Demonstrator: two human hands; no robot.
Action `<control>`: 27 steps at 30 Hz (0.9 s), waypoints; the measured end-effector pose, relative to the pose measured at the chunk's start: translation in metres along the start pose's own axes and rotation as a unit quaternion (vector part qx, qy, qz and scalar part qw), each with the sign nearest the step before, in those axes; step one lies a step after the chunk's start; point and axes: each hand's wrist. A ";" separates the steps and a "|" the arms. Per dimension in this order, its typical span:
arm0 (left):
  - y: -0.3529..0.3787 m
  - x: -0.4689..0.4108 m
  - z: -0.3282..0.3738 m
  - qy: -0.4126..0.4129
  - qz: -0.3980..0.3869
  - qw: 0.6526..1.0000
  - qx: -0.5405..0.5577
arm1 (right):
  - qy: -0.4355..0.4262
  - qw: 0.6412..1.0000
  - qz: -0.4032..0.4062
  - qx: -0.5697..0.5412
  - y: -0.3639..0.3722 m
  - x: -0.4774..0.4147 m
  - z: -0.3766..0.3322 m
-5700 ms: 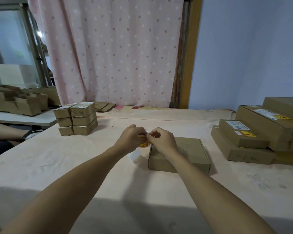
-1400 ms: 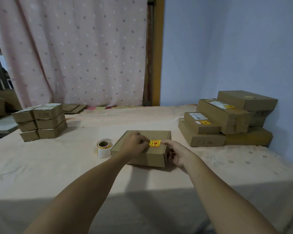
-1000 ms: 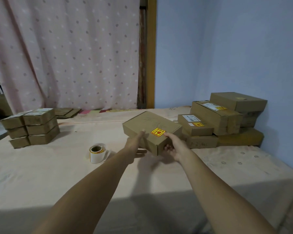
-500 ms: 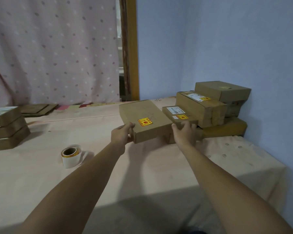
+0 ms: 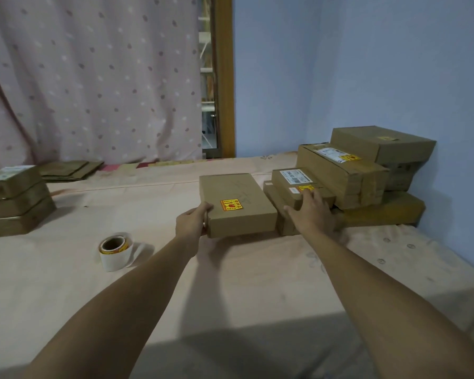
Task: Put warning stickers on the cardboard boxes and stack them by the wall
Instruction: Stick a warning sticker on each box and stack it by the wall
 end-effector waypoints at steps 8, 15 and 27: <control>-0.002 0.000 -0.002 0.006 -0.012 1.000 -0.010 | -0.021 0.998 0.031 0.044 -0.007 -0.006 -0.003; 0.003 -0.001 0.001 0.013 -0.025 1.000 -0.006 | -0.027 0.996 0.079 -0.017 -0.015 -0.009 -0.003; 0.034 -0.004 0.017 0.018 -0.034 0.999 -0.027 | -0.023 0.972 0.191 -0.132 -0.044 -0.023 -0.009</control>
Point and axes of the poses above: each hand's wrist, its own x-axis away from the middle knuckle, its own y-axis out of the palm, z = x × y, and after that the axes turned 12 degrees about -y, right-handed
